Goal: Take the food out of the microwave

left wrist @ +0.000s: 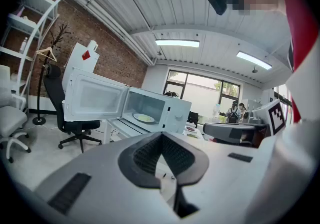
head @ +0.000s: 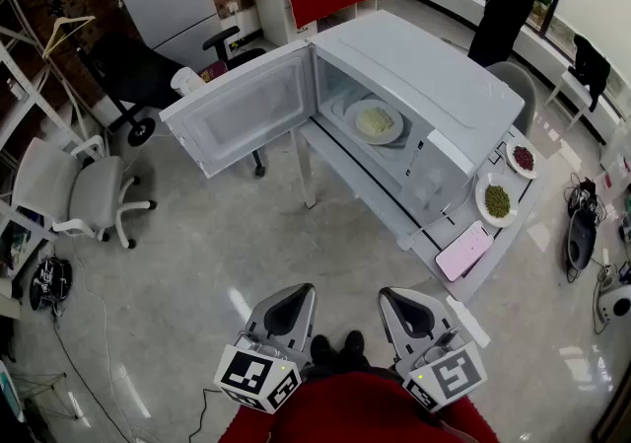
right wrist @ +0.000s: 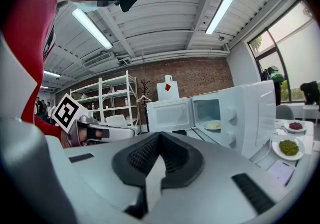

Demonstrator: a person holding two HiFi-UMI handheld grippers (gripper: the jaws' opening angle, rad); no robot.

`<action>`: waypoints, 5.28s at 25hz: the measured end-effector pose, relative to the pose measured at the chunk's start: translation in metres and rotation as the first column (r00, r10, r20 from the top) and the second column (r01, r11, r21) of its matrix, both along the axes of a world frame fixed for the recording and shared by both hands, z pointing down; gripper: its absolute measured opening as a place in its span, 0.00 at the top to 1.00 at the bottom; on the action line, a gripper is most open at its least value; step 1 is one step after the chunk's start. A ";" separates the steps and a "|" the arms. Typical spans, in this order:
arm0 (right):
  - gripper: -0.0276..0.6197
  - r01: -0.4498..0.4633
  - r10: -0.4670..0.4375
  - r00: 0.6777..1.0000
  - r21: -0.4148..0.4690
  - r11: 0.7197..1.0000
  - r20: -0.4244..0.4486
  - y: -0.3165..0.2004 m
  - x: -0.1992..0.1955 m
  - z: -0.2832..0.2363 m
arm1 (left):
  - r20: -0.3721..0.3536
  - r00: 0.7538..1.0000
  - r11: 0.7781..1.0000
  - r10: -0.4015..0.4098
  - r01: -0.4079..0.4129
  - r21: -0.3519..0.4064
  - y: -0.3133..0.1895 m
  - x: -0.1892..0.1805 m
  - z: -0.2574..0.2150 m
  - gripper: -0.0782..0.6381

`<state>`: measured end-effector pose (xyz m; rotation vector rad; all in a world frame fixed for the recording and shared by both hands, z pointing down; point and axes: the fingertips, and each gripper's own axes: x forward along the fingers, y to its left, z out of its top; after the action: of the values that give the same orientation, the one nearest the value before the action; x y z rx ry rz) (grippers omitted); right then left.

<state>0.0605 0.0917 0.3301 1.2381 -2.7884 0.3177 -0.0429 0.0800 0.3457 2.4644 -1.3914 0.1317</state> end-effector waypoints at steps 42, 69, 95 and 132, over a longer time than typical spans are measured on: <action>0.94 -0.005 0.006 1.000 0.029 1.000 -0.010 -0.059 0.019 -0.003 | -0.281 0.959 0.980 -0.028 -0.029 -0.198 -0.122 0.033 0.013 0.86; 0.94 -0.144 0.145 0.989 -0.082 0.986 0.011 -0.227 -0.038 0.005 | -0.598 0.798 0.800 -0.078 -0.308 -0.514 -0.330 0.060 0.096 0.72; 0.94 -0.192 0.195 0.981 -0.163 0.968 0.003 -0.258 -0.039 0.014 | -0.704 0.661 0.613 -0.261 -0.449 -0.650 -0.353 0.084 0.118 0.81; 0.94 -0.092 0.089 0.996 -0.192 0.977 -0.024 -0.217 -0.043 0.028 | -0.816 0.506 0.698 -0.281 -0.475 -0.535 -0.292 0.042 0.093 0.86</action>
<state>0.0175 -0.1257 0.3584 1.3155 -2.6185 0.5681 -0.0005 -0.2123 0.4388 1.4854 -0.5169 -0.4312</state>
